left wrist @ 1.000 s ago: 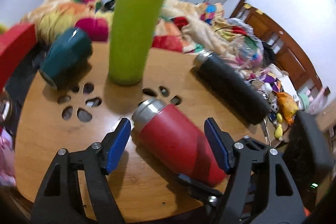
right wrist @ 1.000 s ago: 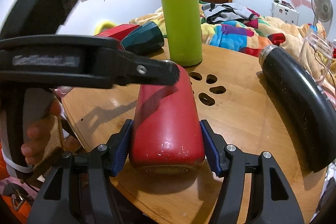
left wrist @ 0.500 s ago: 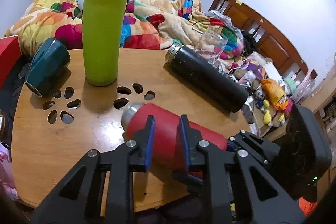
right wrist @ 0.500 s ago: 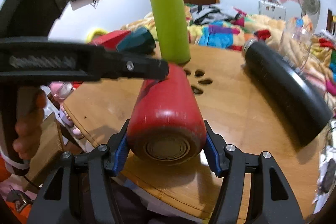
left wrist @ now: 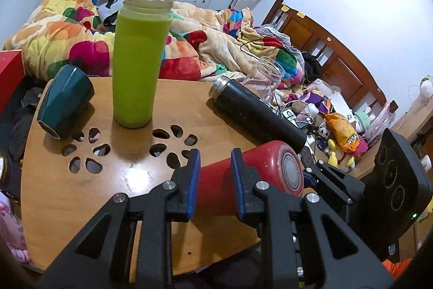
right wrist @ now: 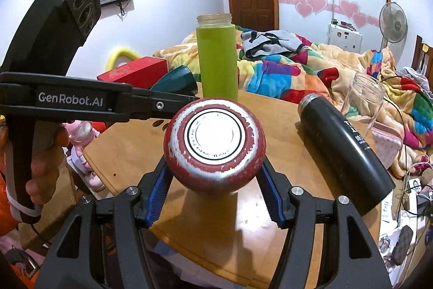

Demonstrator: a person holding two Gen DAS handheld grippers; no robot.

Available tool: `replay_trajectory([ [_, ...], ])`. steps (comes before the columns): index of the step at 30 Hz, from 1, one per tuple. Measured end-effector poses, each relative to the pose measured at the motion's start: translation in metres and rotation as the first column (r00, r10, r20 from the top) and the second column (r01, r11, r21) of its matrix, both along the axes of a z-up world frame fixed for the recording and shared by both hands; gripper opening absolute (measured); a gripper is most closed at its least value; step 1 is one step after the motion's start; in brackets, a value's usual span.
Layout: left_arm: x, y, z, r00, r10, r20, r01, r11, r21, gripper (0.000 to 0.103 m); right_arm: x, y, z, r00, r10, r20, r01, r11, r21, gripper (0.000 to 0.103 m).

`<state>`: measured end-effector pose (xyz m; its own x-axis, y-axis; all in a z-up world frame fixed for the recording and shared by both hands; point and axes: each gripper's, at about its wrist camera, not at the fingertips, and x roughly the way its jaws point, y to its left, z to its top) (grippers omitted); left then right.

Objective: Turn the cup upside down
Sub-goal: 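Lower the inverted red cup onto the table with the right gripper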

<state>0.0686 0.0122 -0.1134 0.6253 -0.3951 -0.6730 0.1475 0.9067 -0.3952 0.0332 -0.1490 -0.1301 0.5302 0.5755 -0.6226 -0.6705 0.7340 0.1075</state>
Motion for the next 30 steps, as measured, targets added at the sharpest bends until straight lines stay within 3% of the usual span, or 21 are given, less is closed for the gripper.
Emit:
replay_trajectory([
  [16, 0.019, 0.022, -0.008, 0.999, 0.051, -0.012, -0.051, 0.999, -0.007, 0.022, 0.024, 0.025, 0.002, 0.999, -0.002, -0.033, 0.001, 1.000, -0.020, 0.058],
  [30, 0.018, 0.021, -0.013, 0.999, 0.042, -0.028, -0.042, 0.999, 0.013, 0.022, 0.028, 0.023, 0.003, 0.999, -0.017, -0.049, 0.018, 1.000, 0.005, 0.058],
])
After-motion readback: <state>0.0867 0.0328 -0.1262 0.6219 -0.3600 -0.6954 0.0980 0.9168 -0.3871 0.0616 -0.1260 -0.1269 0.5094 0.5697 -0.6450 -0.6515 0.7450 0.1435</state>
